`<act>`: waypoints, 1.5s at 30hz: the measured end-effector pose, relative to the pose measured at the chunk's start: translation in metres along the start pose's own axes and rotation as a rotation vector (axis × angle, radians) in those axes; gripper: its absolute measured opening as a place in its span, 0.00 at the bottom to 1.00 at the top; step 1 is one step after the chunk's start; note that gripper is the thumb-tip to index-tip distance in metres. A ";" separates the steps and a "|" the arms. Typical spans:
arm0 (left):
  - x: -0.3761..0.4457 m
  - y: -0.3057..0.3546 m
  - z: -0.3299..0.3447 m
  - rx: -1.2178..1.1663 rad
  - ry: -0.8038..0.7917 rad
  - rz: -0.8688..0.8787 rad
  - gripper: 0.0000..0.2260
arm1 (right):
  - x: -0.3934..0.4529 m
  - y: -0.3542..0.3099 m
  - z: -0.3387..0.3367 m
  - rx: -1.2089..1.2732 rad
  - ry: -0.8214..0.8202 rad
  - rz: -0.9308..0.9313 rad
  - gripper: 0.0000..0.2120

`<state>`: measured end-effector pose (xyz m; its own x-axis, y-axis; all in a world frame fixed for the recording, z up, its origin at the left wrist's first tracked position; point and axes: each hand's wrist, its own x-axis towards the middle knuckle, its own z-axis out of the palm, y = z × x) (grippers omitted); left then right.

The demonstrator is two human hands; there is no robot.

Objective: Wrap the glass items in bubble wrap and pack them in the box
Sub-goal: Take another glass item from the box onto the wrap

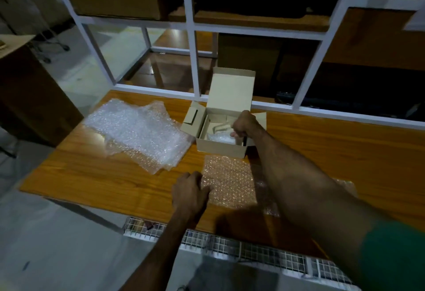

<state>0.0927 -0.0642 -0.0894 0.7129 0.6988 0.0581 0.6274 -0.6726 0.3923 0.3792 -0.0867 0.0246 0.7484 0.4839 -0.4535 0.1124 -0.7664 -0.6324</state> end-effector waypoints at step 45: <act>-0.019 0.027 -0.041 -0.766 -0.032 -0.341 0.18 | -0.112 0.059 0.060 0.227 -0.505 -0.243 0.10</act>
<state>0.0834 -0.0856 -0.0419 0.5387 0.8188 -0.1983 0.4318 -0.0663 0.8995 0.2629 -0.1604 0.0007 0.3097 0.8171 -0.4863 0.0577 -0.5266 -0.8481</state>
